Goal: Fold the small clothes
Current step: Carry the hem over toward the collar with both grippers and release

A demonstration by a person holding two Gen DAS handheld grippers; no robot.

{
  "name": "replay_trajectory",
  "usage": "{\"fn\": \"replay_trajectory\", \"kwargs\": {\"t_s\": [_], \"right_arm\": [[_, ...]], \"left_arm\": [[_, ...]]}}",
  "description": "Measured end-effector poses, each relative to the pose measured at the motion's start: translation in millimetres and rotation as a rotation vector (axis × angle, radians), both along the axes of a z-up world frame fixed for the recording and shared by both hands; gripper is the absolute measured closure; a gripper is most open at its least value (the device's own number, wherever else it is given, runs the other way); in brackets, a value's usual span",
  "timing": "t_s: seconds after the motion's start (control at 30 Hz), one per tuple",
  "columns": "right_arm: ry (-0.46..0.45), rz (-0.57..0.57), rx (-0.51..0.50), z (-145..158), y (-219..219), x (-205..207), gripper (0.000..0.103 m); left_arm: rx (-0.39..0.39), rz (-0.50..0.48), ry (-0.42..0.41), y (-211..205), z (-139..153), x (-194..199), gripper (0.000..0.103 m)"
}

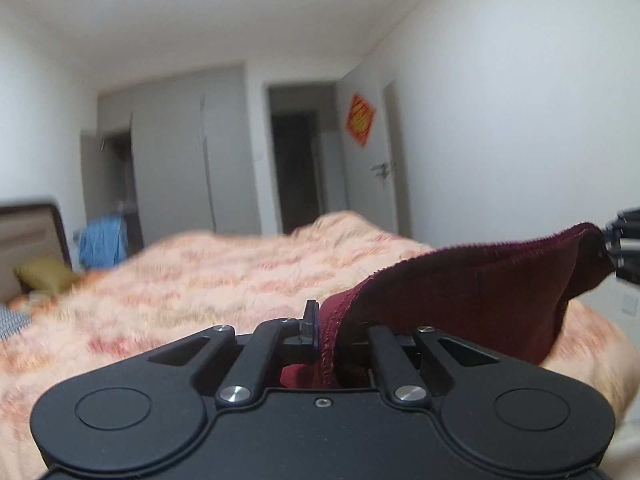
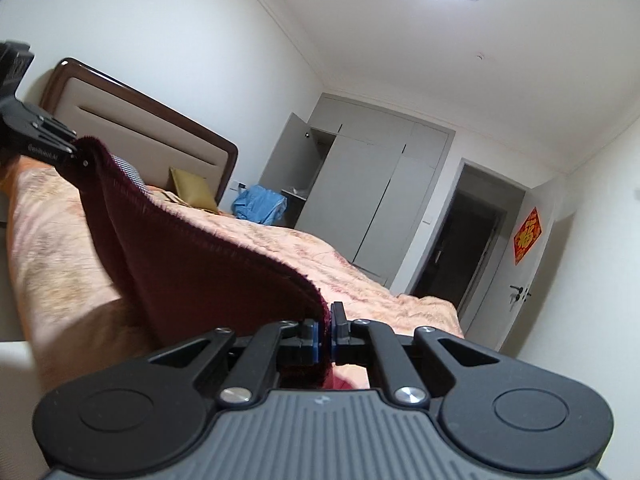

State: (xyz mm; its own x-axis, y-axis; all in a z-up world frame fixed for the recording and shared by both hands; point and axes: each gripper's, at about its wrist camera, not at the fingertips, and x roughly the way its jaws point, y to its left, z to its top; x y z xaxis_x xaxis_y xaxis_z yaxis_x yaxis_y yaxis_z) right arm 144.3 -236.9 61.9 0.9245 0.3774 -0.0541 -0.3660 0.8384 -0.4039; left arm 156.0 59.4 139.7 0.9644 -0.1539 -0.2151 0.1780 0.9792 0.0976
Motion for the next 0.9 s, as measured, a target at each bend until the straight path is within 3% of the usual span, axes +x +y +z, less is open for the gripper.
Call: {"fn": "replay_trajectory", "kwargs": {"t_s": [0.17, 0.4, 0.53, 0.67, 0.73, 0.77, 0.8, 0.87, 0.9], "right_arm": [[0.015, -0.059, -0.118, 5, 37, 121, 0.097], [0.272, -0.071, -0.148, -31, 70, 285, 0.093], [0.436, -0.052, -0.181, -74, 82, 347, 0.090], [0.502, -0.033, -0.213, -107, 85, 376, 0.085], [0.525, -0.024, -0.215, -118, 82, 384, 0.076], [0.536, -0.021, -0.204, -123, 80, 386, 0.062], [0.549, -0.015, -0.184, -126, 76, 387, 0.044], [0.576, -0.008, -0.130, -122, 66, 391, 0.027], [0.593, -0.006, -0.099, -121, 59, 391, 0.017]], "left_arm": [[-0.030, 0.046, 0.186, 16, 6, 131, 0.096], [0.024, 0.059, 0.389, 33, -54, 266, 0.094], [-0.013, 0.048, 0.517, 47, -103, 313, 0.094], [-0.099, 0.043, 0.584, 68, -138, 340, 0.092], [-0.147, 0.037, 0.601, 75, -148, 350, 0.087], [-0.171, 0.032, 0.604, 79, -151, 352, 0.086], [-0.196, 0.026, 0.604, 82, -154, 354, 0.078], [-0.253, -0.001, 0.607, 87, -156, 354, 0.051], [-0.281, -0.011, 0.602, 88, -155, 353, 0.028]]}}
